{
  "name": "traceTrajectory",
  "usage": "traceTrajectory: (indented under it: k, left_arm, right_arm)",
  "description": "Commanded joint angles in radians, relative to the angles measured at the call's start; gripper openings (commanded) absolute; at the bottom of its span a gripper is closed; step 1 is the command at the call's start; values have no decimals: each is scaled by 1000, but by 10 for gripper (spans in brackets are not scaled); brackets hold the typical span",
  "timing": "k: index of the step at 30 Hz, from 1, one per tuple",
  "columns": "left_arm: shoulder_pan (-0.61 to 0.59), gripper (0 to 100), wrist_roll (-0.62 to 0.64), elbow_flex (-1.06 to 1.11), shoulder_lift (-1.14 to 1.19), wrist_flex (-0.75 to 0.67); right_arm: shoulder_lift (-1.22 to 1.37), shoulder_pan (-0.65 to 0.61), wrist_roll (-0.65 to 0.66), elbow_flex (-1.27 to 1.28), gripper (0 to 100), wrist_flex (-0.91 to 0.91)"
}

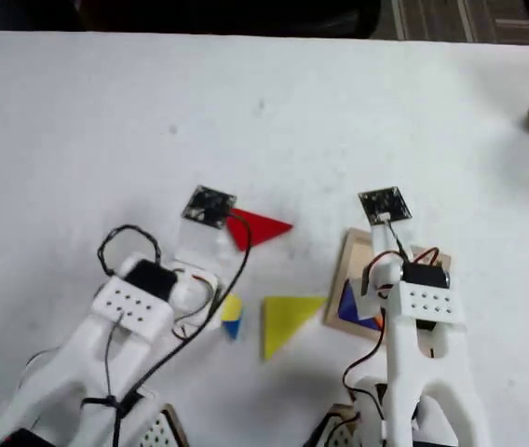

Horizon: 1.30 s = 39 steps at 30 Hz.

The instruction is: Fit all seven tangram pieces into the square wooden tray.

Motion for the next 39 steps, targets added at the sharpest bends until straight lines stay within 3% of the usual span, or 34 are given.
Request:
traceTrajectory:
  k: [1, 5, 13, 24, 31, 39]
  left_arm:
    - [73, 376, 110, -15, 36, -28]
    - [160, 385, 227, -78, 260, -60]
    - [110, 355, 181, -287, 604, -2]
    - [58, 353, 173, -282, 624, 23]
    - [-39, 353, 114, -269, 624, 28]
    - [-21, 324, 115, -284, 625, 18]
  right_arm:
    - [-25, 4, 2, -8, 18, -15]
    - [-27, 1, 2, -8, 18, -12]
    - [-33, 4, 3, -8, 18, -10]
    - [-31, -4, 3, -8, 18, -10]
    - [-28, -4, 3, -6, 19, -13]
    - [-27, -4, 3, -6, 19, -13]
